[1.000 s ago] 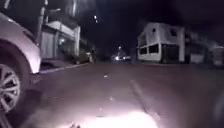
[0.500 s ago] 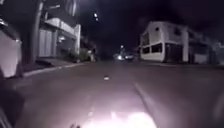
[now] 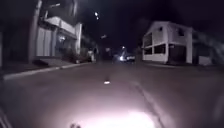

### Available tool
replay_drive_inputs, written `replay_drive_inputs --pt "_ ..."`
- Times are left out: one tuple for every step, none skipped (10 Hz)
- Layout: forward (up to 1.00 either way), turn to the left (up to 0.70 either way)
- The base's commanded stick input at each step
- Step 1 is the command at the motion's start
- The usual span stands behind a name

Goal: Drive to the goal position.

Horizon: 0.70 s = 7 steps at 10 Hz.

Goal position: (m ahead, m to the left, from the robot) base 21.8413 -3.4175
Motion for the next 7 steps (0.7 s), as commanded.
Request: replay_drive_inputs --pt "1.00 0.00" --pt "1.00 0.00" --pt "1.00 0.00" --pt "1.00 0.00" --pt "1.00 0.00" --pt "1.00 0.00" --pt "1.00 0.00"
